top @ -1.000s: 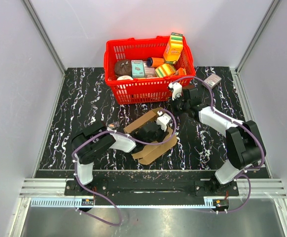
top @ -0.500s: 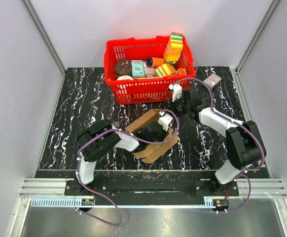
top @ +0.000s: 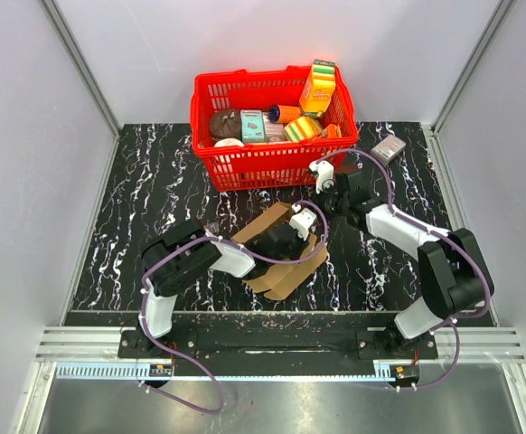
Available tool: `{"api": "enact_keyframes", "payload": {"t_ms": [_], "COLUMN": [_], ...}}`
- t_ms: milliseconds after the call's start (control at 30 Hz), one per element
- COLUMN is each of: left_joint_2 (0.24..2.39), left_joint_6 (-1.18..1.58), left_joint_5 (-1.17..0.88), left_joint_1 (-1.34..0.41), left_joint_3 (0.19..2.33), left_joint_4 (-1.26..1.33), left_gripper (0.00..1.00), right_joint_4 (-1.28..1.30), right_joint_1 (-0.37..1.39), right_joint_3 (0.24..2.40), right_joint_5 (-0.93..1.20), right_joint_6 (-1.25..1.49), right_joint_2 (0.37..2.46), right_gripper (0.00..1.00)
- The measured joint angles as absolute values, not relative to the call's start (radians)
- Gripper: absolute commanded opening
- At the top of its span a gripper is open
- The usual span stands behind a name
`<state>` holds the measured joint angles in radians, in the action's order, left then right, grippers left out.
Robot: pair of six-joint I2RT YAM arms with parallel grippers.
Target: Fold the paper box
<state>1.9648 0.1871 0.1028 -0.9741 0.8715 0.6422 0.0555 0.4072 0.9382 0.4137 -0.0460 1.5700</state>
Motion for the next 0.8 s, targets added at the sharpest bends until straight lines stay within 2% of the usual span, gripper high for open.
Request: {"api": "enact_keyframes", "payload": {"t_ms": [433, 800], "left_joint_2": [1.934, 1.668], "left_joint_6": [0.184, 0.183], "left_joint_5": [0.104, 0.047], "left_joint_1": [-0.978, -0.977], "left_joint_3": [0.845, 0.746], "left_joint_4": [0.636, 0.656], "left_gripper": [0.0, 0.0], "right_joint_4": [0.036, 0.037], "right_joint_1": [0.445, 0.485], "right_joint_3": [0.863, 0.85], "right_joint_5": [0.322, 0.306], "right_joint_6": [-0.047, -0.047], "right_joint_2": [1.512, 1.498], "right_gripper": [0.0, 0.0]}}
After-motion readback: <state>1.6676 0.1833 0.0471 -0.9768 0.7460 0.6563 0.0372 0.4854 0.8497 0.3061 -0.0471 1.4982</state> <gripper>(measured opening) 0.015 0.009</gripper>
